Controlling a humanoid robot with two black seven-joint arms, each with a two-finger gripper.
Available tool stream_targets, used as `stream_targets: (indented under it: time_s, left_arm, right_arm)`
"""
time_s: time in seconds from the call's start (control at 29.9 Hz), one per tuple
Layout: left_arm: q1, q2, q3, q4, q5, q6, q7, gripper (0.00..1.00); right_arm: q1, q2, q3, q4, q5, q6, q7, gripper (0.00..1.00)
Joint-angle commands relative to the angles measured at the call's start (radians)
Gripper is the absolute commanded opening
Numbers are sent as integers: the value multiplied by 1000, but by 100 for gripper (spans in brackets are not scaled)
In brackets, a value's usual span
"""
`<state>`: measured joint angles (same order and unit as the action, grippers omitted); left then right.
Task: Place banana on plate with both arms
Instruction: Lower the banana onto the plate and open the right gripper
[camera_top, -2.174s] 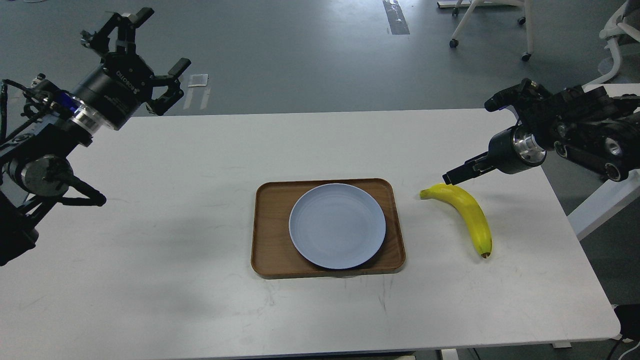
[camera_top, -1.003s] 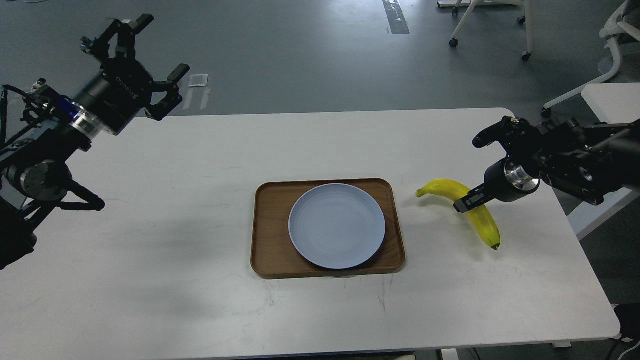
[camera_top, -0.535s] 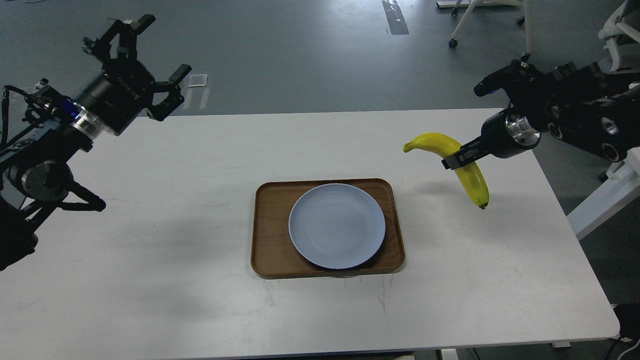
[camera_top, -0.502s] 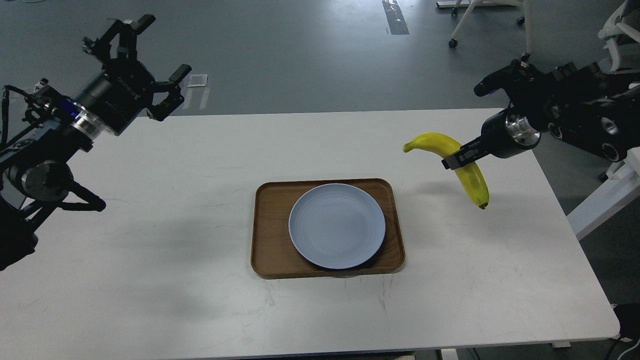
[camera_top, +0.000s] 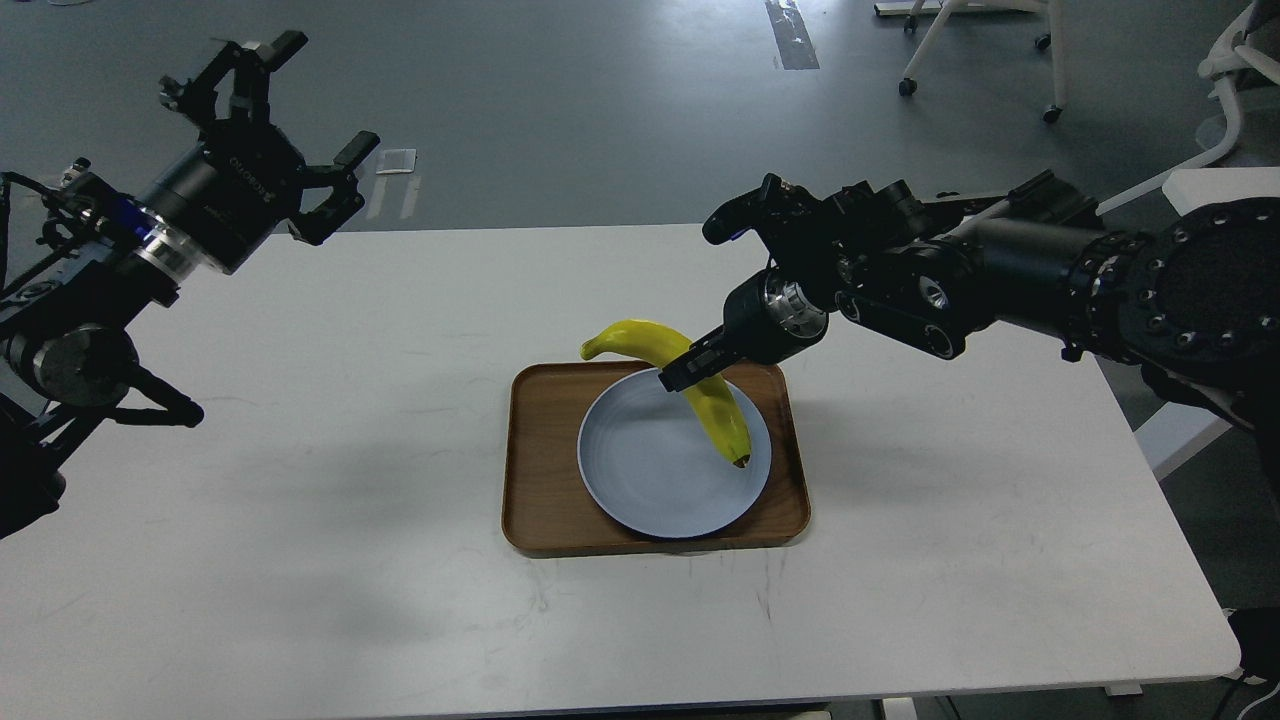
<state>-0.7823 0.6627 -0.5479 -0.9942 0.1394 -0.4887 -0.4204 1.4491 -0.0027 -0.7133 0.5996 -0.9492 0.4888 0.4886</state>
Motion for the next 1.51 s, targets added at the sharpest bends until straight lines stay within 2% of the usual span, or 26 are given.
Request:
stream_targets:
  time_s: [0.0, 0.07, 0.23, 0.47, 0.7, 0.97, 1.0, 1.04, 1.17, 1.24, 1.47]
  left_arm:
    - [3, 0, -1, 0, 0, 0, 0, 98]
    - [5, 0, -1, 0, 0, 0, 0, 98]
    - [5, 0, -1, 0, 0, 0, 0, 98]
    - [5, 1, -1, 0, 0, 0, 0, 98]
    - [5, 17, -1, 0, 0, 0, 0, 98]
    - [6, 37, -1, -1, 0, 0, 0, 98]
    - [6, 37, -1, -1, 0, 0, 0, 98]
    - [6, 37, -1, -1, 0, 0, 0, 98]
    - [6, 38, -1, -1, 0, 0, 0, 98]
    - [6, 37, -1, -1, 0, 0, 0, 98]
    - [6, 37, -1, -1, 0, 0, 0, 98]
  right_arm:
    - [-35, 3, -8, -44, 1, 0, 0, 17]
    - [-39, 3, -8, -50, 1, 0, 0, 18]
    - [-49, 3, -14, -67, 4, 0, 0, 25]
    - [-50, 3, -11, -57, 124, 0, 0, 28]
    - [-50, 3, -14, -49, 122, 0, 0, 29]
    - [-84, 3, -41, -38, 122, 0, 0, 39]
    - [-88, 3, -41, -40, 122, 0, 0, 42]
    - [-90, 3, -40, -43, 124, 0, 0, 53]
    - [-92, 3, -28, -49, 130, 0, 0, 77]
    - [-90, 3, -26, -52, 130, 0, 0, 93]
    - [-84, 3, -23, -69, 182, 0, 0, 100]
